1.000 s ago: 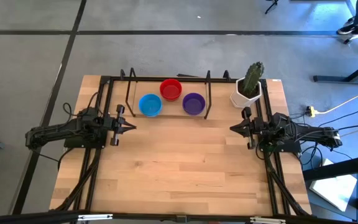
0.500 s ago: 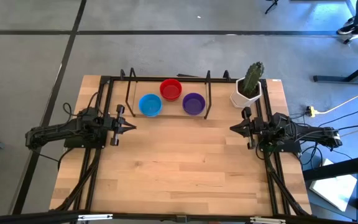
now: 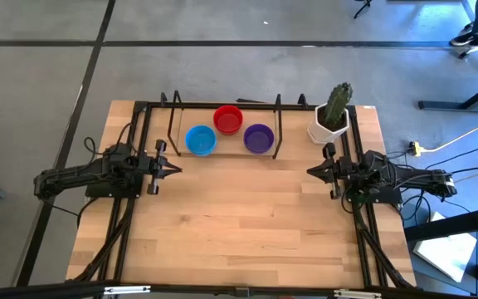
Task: Pick & Place Mini bowls
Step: Return to Home Position
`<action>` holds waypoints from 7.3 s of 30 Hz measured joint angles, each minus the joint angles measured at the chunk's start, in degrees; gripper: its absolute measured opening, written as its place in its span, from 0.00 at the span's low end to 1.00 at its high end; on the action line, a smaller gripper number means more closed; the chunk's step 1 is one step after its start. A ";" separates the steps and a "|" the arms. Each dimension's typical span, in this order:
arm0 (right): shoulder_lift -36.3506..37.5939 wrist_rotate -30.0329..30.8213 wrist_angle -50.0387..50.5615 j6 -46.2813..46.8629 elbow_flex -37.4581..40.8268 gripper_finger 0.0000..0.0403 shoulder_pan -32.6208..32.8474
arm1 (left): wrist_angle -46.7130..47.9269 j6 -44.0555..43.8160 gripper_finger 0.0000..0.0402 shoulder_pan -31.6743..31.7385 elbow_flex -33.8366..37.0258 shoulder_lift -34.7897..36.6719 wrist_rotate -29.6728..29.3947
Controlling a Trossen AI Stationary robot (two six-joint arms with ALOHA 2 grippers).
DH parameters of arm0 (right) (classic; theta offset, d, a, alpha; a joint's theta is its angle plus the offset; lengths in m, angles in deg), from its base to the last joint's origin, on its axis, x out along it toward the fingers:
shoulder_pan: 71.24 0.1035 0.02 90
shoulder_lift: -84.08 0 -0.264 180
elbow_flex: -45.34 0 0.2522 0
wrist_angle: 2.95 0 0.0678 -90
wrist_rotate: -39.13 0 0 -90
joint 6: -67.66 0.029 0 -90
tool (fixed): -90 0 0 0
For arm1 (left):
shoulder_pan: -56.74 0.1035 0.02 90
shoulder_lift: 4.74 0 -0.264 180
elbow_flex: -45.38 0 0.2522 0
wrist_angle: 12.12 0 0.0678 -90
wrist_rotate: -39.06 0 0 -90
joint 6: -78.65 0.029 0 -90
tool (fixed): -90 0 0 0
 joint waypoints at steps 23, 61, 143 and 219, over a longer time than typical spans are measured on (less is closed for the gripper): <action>-0.01 0.00 0.02 0.01 -0.01 0.05 0.01 | 0.02 0.00 0.02 0.00 0.00 0.00 0.00; 0.00 0.00 0.00 0.02 0.00 0.05 -0.01 | 0.01 0.01 0.03 0.00 0.00 0.00 0.00; 0.00 0.00 0.01 0.00 0.00 0.05 0.01 | 0.02 0.00 0.02 0.01 0.01 0.00 0.00; -0.01 -0.01 0.01 0.01 0.00 0.05 0.00 | 0.02 -0.01 0.03 0.00 0.02 0.02 0.00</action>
